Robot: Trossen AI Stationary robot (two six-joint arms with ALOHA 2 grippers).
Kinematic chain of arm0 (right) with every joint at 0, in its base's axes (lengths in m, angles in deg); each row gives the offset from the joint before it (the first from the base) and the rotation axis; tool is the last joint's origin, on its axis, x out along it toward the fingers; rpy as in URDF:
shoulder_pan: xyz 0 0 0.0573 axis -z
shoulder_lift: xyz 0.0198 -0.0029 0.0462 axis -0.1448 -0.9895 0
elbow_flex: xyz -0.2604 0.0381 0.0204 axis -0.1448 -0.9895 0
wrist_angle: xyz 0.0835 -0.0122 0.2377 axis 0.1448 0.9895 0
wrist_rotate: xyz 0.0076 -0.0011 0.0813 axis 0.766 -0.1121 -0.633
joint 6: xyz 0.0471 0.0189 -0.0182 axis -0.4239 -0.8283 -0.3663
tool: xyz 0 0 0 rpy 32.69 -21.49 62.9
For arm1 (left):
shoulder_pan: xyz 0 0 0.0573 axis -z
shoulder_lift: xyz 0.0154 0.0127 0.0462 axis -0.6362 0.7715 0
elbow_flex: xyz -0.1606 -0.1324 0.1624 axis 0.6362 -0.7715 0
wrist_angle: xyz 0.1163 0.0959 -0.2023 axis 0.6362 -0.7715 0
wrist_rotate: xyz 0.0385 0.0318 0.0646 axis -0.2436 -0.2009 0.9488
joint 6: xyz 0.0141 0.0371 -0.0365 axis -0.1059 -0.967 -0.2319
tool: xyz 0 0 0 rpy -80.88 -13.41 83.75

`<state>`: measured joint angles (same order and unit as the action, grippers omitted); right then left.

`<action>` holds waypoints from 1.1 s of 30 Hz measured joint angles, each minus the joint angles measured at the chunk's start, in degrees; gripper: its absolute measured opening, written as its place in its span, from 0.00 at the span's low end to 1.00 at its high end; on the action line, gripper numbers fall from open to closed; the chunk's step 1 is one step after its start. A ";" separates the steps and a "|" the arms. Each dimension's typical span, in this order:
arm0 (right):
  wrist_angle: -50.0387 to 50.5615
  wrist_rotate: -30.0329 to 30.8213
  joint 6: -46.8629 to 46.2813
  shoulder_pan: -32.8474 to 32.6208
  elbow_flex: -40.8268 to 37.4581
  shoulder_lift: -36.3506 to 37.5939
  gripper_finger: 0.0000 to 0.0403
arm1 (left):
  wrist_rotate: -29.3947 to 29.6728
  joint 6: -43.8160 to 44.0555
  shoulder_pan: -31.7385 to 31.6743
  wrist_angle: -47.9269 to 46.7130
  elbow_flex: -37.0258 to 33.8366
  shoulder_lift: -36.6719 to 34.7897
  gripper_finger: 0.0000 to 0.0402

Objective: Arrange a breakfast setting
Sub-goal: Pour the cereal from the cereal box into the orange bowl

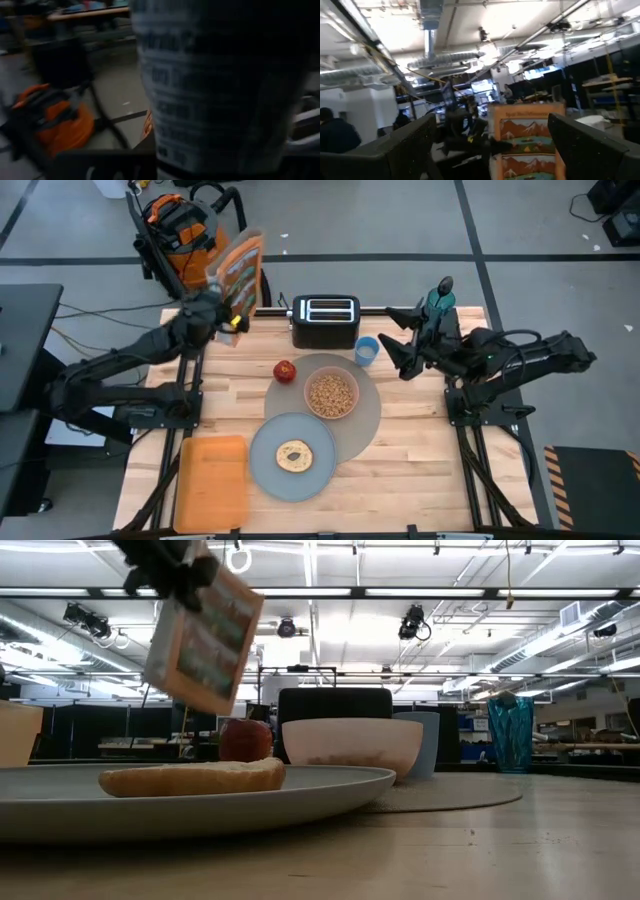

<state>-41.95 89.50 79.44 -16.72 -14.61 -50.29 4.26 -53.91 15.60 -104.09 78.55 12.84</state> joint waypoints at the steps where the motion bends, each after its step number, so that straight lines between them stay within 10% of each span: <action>1: -0.01 0.82 0.00 -0.19 0.00 -0.26 0.97 | 2.38 0.84 0.24 0.46 -2.10 -0.65 0.02; 11: -0.36 5.73 -1.44 -1.30 -0.02 -1.85 0.97 | 21.55 16.89 0.93 0.09 -15.18 -2.11 0.04; 25: 0.07 5.89 -5.58 -1.41 -0.02 -2.68 0.97 | 12.74 25.38 -5.10 -3.96 -20.07 -2.30 0.08; 33: 1.98 5.73 -6.14 -2.16 -0.02 -2.66 0.97 | -1.10 33.38 -7.93 -15.05 -16.41 -4.93 0.31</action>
<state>-39.97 95.24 73.30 -18.87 -14.63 -52.95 3.17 -20.53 7.67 -119.14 62.15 7.91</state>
